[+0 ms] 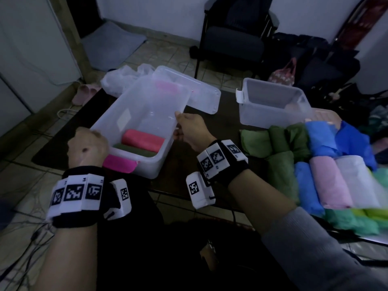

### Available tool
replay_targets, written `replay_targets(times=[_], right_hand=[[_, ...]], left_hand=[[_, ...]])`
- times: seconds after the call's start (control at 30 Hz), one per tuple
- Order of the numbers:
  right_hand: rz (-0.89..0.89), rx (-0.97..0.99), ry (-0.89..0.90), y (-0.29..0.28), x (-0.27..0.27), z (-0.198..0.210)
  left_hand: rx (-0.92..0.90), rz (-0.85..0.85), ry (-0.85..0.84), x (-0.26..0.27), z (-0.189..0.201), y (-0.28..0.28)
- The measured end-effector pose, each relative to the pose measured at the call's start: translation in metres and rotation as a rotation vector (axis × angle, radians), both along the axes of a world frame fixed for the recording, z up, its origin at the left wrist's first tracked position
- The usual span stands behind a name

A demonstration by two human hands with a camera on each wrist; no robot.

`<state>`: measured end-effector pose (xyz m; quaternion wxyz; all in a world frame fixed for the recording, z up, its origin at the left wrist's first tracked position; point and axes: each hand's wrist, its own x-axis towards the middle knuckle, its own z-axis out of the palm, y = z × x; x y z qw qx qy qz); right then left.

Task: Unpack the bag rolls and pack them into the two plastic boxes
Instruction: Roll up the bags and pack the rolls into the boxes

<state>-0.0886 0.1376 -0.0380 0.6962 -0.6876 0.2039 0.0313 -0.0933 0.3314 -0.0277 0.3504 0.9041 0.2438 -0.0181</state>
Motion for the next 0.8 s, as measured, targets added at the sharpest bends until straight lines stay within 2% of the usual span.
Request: replay_targets(times=[0.07, 0.17, 0.3, 0.37, 0.43, 0.6, 0.7, 0.8], right_hand=[[0.025, -0.024, -0.005, -0.004, -0.004, -0.001], [0.040, -0.123, -0.005, -0.019, -0.013, 0.002], [0.011, -0.427, 0.058, -0.059, -0.029, -0.002], [0.006, -0.608, 0.064, -0.082, -0.042, -0.003], [-0.019, -0.745, 0.090, -0.106, -0.058, -0.004], [-0.137, -0.956, 0.332, -0.160, -0.099, -0.010], [-0.216, -1.003, 0.432, -0.182, -0.125, -0.011], [-0.220, -0.957, 0.465, -0.195, -0.137, -0.018]], left_hand=[[-0.009, 0.016, -0.071, -0.003, 0.001, -0.003], [0.052, -0.003, -0.317, -0.014, 0.010, -0.012], [0.020, -0.146, -0.626, -0.031, 0.039, -0.047], [-0.024, -0.277, -0.707, -0.042, 0.053, -0.077], [-0.045, -0.427, -0.633, -0.050, 0.054, -0.113], [0.054, -0.860, -0.203, -0.058, 0.010, -0.195], [0.131, -0.996, 0.018, -0.060, -0.028, -0.218], [0.225, -1.045, 0.214, -0.058, -0.053, -0.223]])
